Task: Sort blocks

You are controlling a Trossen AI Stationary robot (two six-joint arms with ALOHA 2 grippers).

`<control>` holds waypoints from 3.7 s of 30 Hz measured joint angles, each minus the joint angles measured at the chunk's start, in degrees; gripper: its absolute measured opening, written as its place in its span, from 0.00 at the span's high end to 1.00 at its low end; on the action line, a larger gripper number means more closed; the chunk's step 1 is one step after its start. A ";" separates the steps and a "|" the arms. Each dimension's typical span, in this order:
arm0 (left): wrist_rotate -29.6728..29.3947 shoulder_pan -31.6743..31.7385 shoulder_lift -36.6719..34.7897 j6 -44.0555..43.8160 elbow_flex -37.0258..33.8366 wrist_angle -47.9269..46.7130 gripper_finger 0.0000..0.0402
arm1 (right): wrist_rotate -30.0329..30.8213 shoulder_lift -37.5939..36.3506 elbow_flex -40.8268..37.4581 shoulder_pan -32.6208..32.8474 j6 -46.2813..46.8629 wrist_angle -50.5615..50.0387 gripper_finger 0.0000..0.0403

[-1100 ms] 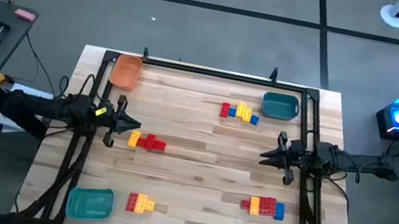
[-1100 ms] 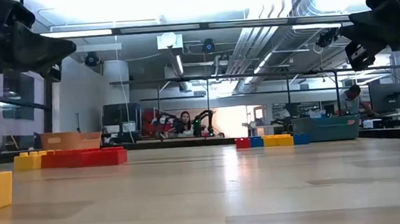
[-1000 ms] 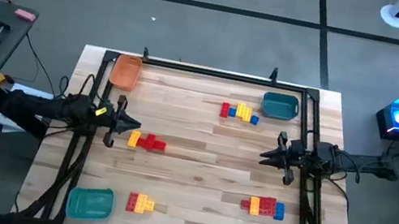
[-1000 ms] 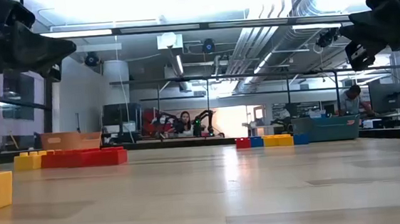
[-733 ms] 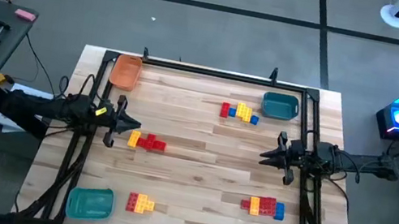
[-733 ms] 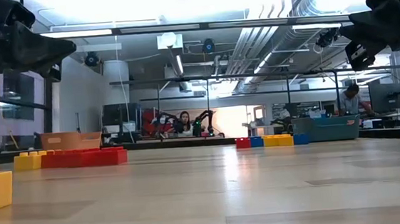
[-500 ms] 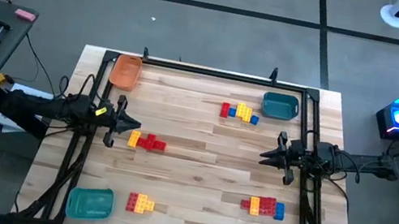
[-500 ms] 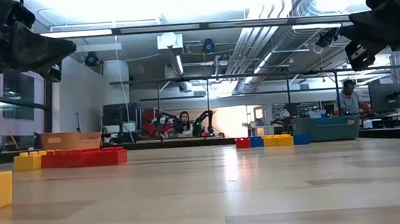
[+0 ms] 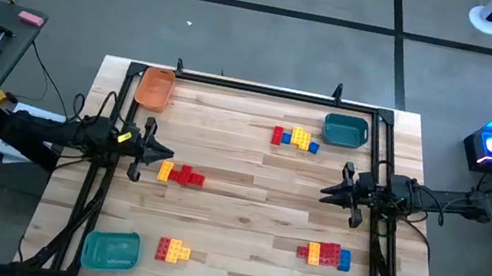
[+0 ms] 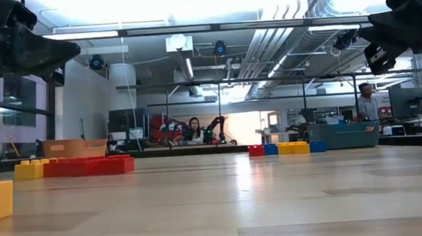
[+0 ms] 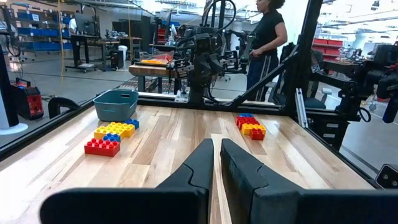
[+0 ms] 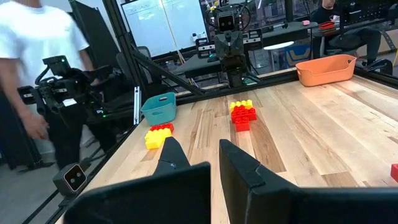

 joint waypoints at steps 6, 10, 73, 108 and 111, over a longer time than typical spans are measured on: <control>0.00 0.00 0.00 -0.01 -0.01 0.00 0.95 | -0.01 0.01 -0.01 0.00 -0.02 0.00 1.00; -0.01 0.00 0.00 -0.01 -0.01 -0.01 0.95 | 0.00 0.00 -0.01 -0.01 -0.02 0.00 1.00; -23.63 7.15 61.30 -20.82 39.24 39.50 0.95 | 22.47 1.47 -0.05 -0.20 16.86 30.29 1.00; 6.18 -7.98 65.80 -78.92 44.87 -55.79 0.37 | 27.50 48.71 46.47 -17.84 18.33 -15.01 0.81; 0.81 -10.03 69.61 -84.32 44.84 -55.96 0.37 | 23.63 49.90 46.38 -20.09 18.94 -15.66 0.70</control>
